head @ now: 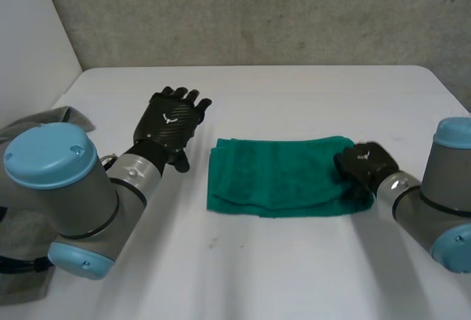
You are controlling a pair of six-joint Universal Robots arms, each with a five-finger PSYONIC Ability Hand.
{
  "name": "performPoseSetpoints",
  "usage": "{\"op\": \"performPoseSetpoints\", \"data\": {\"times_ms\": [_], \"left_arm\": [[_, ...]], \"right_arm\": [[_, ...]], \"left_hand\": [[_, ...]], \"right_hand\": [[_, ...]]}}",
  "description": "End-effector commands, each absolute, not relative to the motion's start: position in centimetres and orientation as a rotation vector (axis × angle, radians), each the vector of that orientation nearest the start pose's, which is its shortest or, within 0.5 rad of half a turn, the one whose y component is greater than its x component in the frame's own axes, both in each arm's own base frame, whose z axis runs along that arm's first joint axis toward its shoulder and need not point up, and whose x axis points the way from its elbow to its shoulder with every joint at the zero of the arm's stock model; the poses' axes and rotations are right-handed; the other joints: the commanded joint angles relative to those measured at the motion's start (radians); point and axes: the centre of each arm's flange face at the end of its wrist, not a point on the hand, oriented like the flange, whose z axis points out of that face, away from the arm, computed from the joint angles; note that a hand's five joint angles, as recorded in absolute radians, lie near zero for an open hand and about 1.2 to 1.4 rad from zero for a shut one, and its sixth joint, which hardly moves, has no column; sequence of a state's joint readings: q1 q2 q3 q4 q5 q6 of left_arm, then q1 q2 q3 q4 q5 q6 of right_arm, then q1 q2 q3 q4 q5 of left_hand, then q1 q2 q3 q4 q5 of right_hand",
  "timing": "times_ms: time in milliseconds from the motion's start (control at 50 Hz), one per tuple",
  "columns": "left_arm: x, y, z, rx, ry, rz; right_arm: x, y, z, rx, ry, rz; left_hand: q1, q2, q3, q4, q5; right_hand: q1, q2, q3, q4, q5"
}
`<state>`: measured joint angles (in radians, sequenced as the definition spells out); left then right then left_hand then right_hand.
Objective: Fold the laundry.
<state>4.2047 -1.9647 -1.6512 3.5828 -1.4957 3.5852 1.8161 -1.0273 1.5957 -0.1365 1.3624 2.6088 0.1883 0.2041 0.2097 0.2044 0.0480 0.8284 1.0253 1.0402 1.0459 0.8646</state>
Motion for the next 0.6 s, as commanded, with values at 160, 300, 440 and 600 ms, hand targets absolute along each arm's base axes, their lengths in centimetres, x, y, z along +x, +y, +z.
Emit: {"op": "performPoseSetpoints", "data": {"times_ms": [160,300,440,600], "left_arm": [[-29.2,-25.4,19.3,1.106,2.082,-2.235],[-29.1,-25.3,19.2,1.107,2.089,-2.227],[-29.2,-25.1,19.1,1.114,2.092,-2.229],[-29.3,-25.0,19.1,1.122,2.091,-2.228]], "right_arm": [[24.4,-29.6,14.9,-1.195,2.314,-1.699],[23.3,-29.0,13.4,-1.173,2.377,-1.624],[20.8,-29.6,12.4,-1.108,2.463,-1.599],[20.0,-30.7,12.5,-1.13,2.457,-1.7]], "left_hand": [[-0.014,-0.03,-0.035,-0.03,-0.048],[-0.014,-0.03,-0.035,-0.03,-0.048],[-0.014,-0.03,-0.035,-0.03,-0.048],[-0.014,-0.03,-0.035,-0.03,-0.048]], "right_hand": [[-0.526,-0.723,-0.738,-0.744,-0.737],[-0.43,-0.627,-0.642,-0.647,-0.641],[-0.034,-0.23,-0.245,-0.251,-0.244],[0.568,0.371,0.356,0.35,0.357]]}}
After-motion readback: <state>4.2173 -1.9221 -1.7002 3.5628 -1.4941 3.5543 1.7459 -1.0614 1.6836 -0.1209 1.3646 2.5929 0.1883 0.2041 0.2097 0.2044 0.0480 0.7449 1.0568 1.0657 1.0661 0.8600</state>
